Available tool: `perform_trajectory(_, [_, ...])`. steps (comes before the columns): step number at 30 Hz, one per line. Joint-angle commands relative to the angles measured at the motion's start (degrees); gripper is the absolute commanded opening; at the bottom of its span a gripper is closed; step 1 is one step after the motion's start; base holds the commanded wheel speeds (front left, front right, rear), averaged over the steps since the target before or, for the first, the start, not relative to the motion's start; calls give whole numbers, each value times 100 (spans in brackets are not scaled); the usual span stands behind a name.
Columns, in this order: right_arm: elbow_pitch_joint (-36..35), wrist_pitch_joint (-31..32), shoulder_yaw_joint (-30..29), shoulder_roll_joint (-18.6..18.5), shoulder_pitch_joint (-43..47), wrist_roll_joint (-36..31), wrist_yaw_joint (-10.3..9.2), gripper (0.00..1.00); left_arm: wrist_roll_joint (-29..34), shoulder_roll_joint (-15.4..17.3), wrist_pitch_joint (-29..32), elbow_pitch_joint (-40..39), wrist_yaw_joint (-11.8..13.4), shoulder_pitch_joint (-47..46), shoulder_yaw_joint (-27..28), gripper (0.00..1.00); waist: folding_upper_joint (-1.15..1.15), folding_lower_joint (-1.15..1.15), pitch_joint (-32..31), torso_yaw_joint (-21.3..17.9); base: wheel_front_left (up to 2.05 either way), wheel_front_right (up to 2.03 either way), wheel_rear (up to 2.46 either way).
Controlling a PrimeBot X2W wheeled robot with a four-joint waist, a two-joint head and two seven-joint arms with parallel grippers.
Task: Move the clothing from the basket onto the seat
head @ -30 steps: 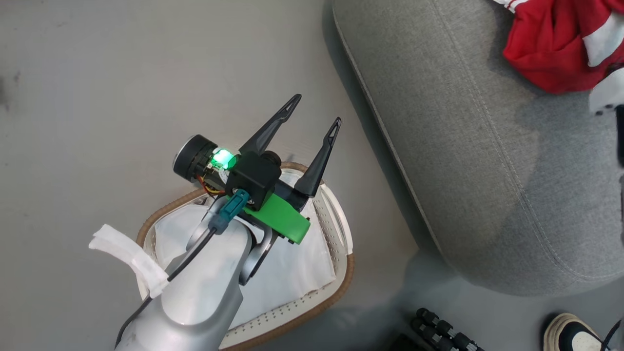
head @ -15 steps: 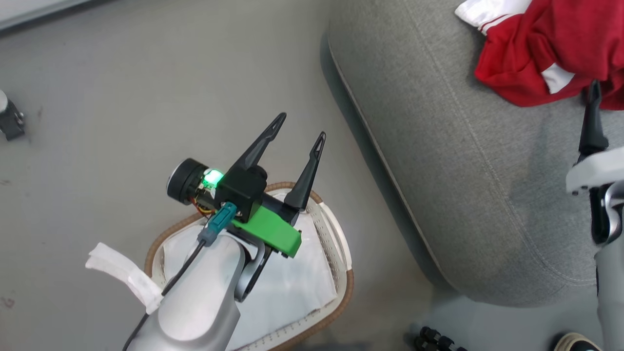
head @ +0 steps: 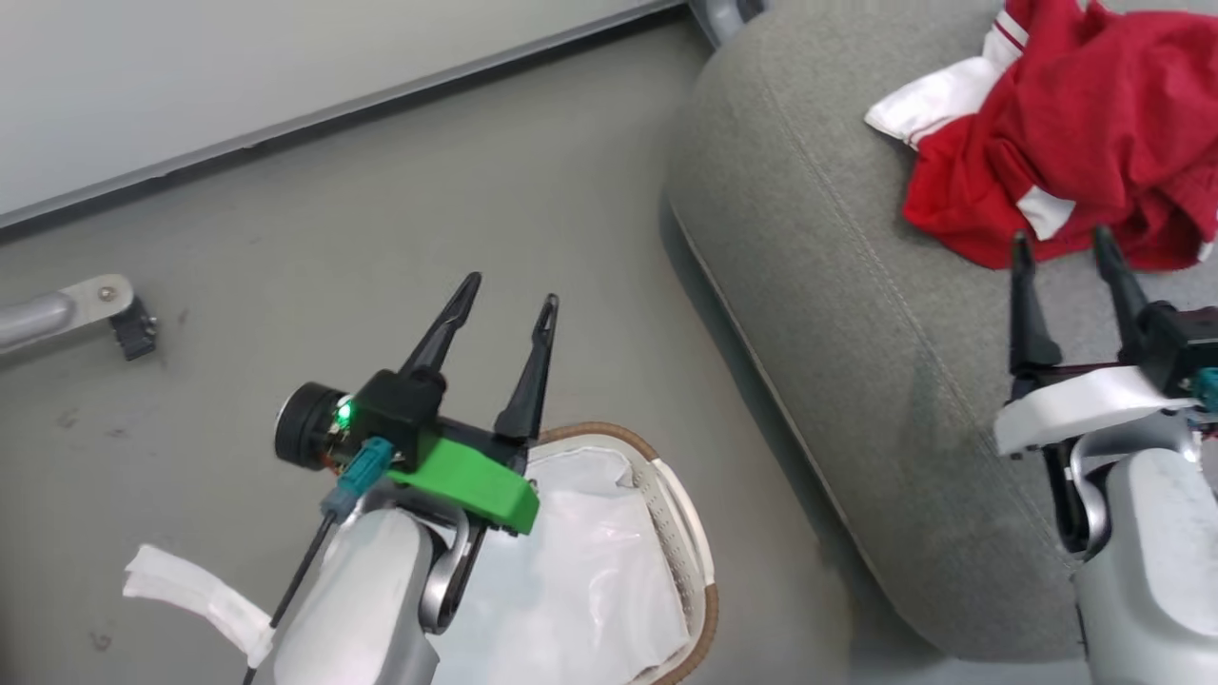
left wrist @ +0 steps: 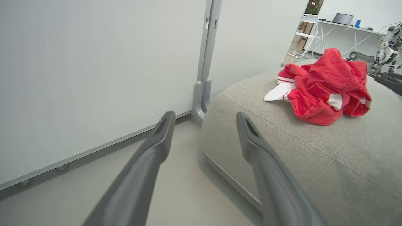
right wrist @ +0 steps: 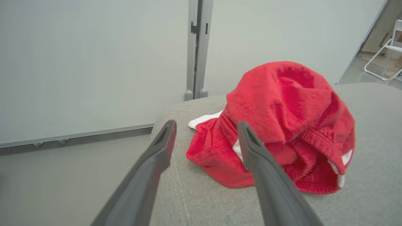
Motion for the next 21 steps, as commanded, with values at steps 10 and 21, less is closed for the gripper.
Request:
perform_trajectory(10, [18,-2,860,197,235,-156,-8,100,148,-15,4,-8,93,571,1019,100,0,0,-525,1118,0,0,0])
perform_trajectory(21, [138,-2,979,277,406,-123,-7,100,320,-21,4,25,171,1167,1913,100,0,0,-818,1557,0,0,0])
